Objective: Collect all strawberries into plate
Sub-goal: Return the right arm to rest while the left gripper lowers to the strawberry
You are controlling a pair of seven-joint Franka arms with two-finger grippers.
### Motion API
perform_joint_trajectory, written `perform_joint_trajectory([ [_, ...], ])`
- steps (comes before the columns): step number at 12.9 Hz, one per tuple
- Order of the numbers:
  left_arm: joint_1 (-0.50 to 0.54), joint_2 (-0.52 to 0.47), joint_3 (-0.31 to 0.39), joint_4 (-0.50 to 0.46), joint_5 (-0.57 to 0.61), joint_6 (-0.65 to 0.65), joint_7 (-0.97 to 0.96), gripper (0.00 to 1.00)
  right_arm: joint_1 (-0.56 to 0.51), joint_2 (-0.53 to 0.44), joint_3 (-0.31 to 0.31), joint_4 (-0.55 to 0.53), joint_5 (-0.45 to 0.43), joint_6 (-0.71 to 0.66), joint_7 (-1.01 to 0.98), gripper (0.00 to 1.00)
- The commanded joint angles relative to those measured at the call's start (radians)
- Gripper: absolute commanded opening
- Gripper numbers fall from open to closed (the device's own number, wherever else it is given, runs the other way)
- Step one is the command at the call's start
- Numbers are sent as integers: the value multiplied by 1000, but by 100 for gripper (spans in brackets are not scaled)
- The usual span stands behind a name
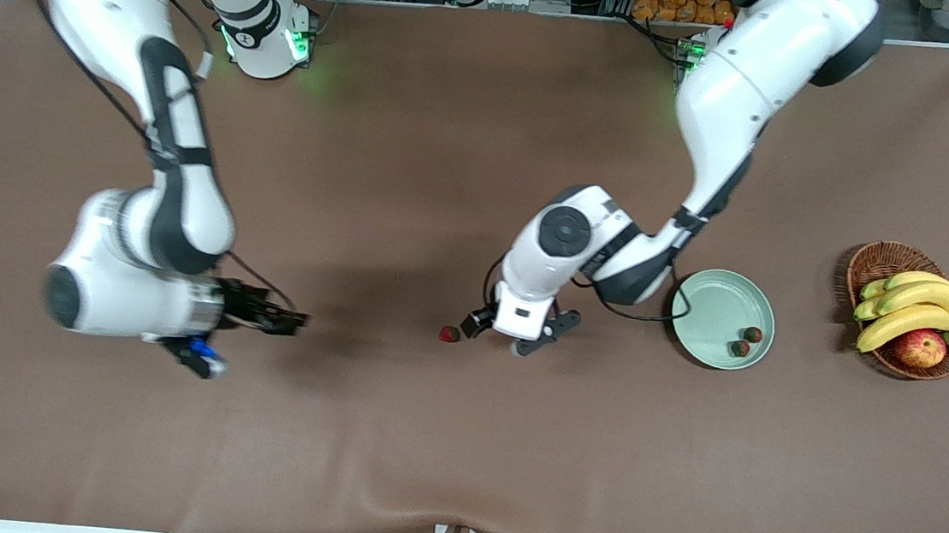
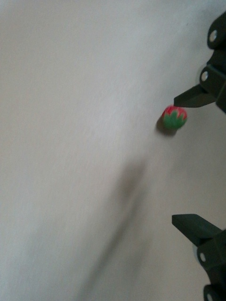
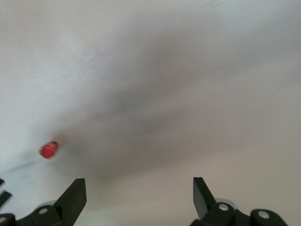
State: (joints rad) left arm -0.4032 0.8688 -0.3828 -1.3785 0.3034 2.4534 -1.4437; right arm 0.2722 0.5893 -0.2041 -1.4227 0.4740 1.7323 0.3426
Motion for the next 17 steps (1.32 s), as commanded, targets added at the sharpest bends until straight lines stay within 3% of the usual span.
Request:
perform_joint_trajectory([
  [1, -40, 32, 33, 53, -14, 86, 55, 100, -66, -120, 17, -24, -80, -110, -78, 100],
  [3, -77, 45, 73, 53, -7, 162, 153, 100, -102, -173, 17, -24, -135, -187, -111, 100],
  [7, -221, 75, 246, 53, -7, 281, 397, 100, -132, -261, 22, -25, -340, -212, -285, 100],
  [10, -253, 107, 271, 65, -6, 302, 497, 100, -186, -286, 20, -25, -360, -255, -384, 100],
  [12, -282, 133, 311, 75, -6, 338, 595, 93, -208, -302, 20, -25, -364, -260, -411, 100],
  [17, -292, 167, 318, 96, -6, 381, 707, 82, -215, -381, 20, -22, -449, -260, -464, 100],
])
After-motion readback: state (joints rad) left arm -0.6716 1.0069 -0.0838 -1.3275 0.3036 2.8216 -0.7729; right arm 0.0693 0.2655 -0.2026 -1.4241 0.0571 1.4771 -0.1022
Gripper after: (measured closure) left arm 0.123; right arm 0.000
